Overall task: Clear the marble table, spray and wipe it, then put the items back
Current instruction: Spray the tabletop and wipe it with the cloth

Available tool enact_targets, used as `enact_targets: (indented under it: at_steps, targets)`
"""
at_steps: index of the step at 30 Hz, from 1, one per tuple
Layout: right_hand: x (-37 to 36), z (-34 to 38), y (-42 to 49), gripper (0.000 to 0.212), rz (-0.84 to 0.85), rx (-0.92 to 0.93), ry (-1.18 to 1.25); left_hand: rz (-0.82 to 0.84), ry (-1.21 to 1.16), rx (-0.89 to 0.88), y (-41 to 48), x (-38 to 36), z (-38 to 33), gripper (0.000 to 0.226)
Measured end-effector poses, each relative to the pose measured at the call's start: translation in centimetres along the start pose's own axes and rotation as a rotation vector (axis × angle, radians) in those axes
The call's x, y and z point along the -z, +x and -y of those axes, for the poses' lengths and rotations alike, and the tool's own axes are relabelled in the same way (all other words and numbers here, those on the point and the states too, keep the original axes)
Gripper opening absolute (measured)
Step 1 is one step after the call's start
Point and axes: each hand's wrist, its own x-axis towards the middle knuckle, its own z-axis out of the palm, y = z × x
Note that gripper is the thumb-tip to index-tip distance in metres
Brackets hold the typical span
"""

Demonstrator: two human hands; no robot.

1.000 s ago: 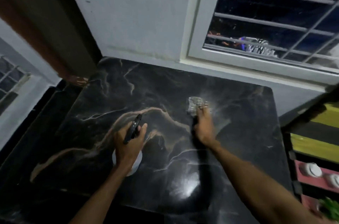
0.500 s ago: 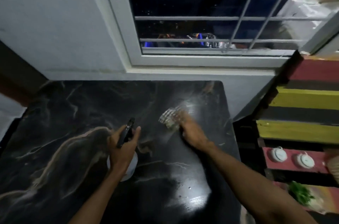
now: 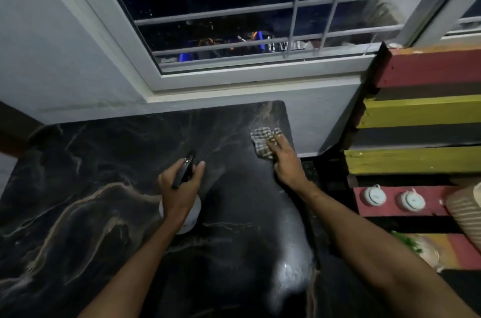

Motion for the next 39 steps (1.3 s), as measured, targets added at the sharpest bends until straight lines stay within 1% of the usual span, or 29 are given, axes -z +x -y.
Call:
enact_targets:
  at_steps: [3,5,6,8,10,11,13,15,18,20,23,24,25,27,28,29,31,32,33,34,36,37,38,39]
  targets:
    - [-0.6,-1.1,-7.8,0.069,0.078,0.196,-0.030,0.019,0.013,-0.001,-0.6,-0.4,-1.6,0.039]
    - [-0.7,-2.7,-12.4,0.070,0.130,0.264,-0.026,0.019,-0.015,0.003,-1.3,-0.9,-2.1,0.040]
    - [-0.4,-3.3,-13.0,0.070,0.153,0.280,-0.030,0.016,-0.027,0.001,-1.6,-1.2,-2.3,0.040]
    - [0.8,-4.2,-10.4,0.065,0.128,0.250,-0.013,0.019,-0.039,-0.005,-2.0,-2.1,-2.6,0.041]
    - [2.0,-4.2,-4.6,0.059,0.044,0.122,0.009,0.028,-0.037,-0.022,-1.9,-3.4,-2.8,0.040]
    - [2.5,-4.1,-1.4,0.060,0.016,0.058,0.021,0.030,-0.035,-0.039,-1.7,-4.0,-2.8,0.039]
    - [3.1,-4.0,3.5,0.065,0.001,0.002,0.025,0.035,-0.047,-0.042,-1.0,-5.2,-3.0,0.040]
    - [2.7,-4.3,4.3,0.067,-0.007,-0.018,-0.005,0.034,-0.062,-0.032,0.2,-6.3,-3.5,0.039]
    - [1.9,-5.3,1.6,0.069,0.029,0.078,-0.029,0.018,-0.069,-0.050,1.9,-7.4,-3.9,0.036]
    - [2.6,-5.9,3.6,0.068,0.053,0.099,-0.028,0.011,-0.093,-0.068,3.5,-8.5,-3.9,0.036]
    - [2.4,-4.6,9.2,0.068,0.010,-0.046,-0.036,0.000,-0.126,-0.060,5.6,-10.1,-3.1,0.037]
    - [1.9,-3.7,10.0,0.068,-0.008,-0.051,-0.056,-0.006,-0.133,-0.051,6.0,-10.4,-3.0,0.038]
    - [1.2,-2.9,10.3,0.068,-0.008,0.004,-0.086,-0.011,-0.138,-0.047,6.4,-10.5,-2.8,0.039]
    - [0.2,-2.6,9.7,0.067,0.050,0.193,-0.116,-0.013,-0.144,-0.045,7.2,-10.5,-2.2,0.038]
    - [0.3,-2.6,10.0,0.064,0.063,0.233,-0.112,-0.015,-0.145,-0.047,7.5,-10.2,-1.8,0.037]
    - [0.6,-2.4,10.9,0.059,0.044,0.192,-0.086,-0.026,-0.142,-0.044,7.9,-9.7,-1.3,0.035]
    - [0.3,-1.2,13.5,0.054,-0.076,-0.009,-0.018,-0.061,-0.114,-0.026,8.3,-8.4,-0.4,0.036]
    - [-0.8,0.1,14.4,0.051,-0.102,-0.083,0.015,-0.077,-0.092,-0.022,8.3,-7.5,0.2,0.037]
    - [-2.2,2.1,14.7,0.050,-0.076,-0.083,0.029,-0.088,-0.074,-0.022,8.2,-6.6,0.6,0.039]
    - [-4.3,4.7,14.3,0.051,-0.021,0.007,0.040,-0.105,-0.052,-0.021,8.1,-5.3,1.0,0.040]
    - [-8.1,9.0,12.4,0.053,0.172,0.309,0.061,-0.132,-0.006,-0.026,7.9,-2.9,2.0,0.040]
    - [-9.1,9.9,11.7,0.058,0.248,0.437,0.060,-0.140,0.012,-0.031,7.8,-2.0,2.5,0.039]
    - [-9.6,10.2,11.7,0.063,0.272,0.496,0.062,-0.152,0.023,-0.025,7.7,-0.9,3.0,0.038]
    - [-9.8,10.6,12.2,0.064,0.258,0.468,0.089,-0.171,0.031,-0.005,7.7,0.5,3.7,0.038]
